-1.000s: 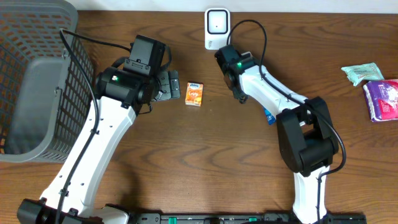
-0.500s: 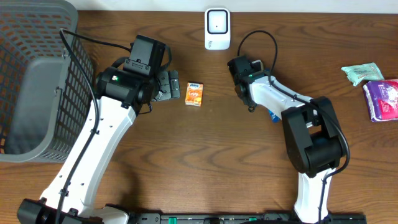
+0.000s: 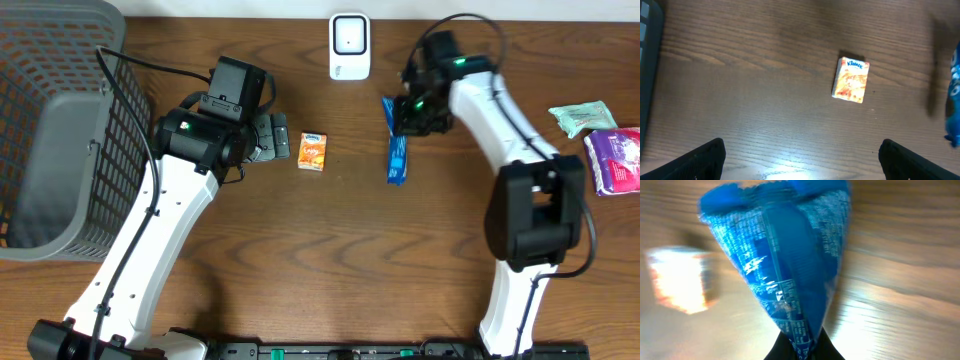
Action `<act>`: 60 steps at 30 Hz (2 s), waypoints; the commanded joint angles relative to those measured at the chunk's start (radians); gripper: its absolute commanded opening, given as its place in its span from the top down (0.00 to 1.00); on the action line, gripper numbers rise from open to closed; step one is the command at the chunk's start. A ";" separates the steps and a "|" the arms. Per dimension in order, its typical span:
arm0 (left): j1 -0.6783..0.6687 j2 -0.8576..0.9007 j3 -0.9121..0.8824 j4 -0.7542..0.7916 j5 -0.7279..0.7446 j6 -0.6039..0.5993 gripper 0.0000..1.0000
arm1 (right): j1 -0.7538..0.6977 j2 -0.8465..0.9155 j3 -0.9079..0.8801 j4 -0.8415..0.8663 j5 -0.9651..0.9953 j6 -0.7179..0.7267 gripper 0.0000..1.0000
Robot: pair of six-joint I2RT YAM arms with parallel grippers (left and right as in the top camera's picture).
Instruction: Scan the item barcode
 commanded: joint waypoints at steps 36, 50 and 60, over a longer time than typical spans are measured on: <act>0.002 0.006 0.004 -0.003 -0.006 0.010 0.02 | -0.094 -0.380 -0.040 -0.323 0.014 -0.074 0.01; 0.002 0.006 0.004 -0.003 -0.006 0.010 0.02 | -0.026 -0.547 -0.040 -0.340 0.013 -0.051 0.01; 0.002 0.006 0.004 -0.003 -0.006 0.010 0.02 | -0.026 -0.547 -0.040 -0.347 0.086 -0.051 0.01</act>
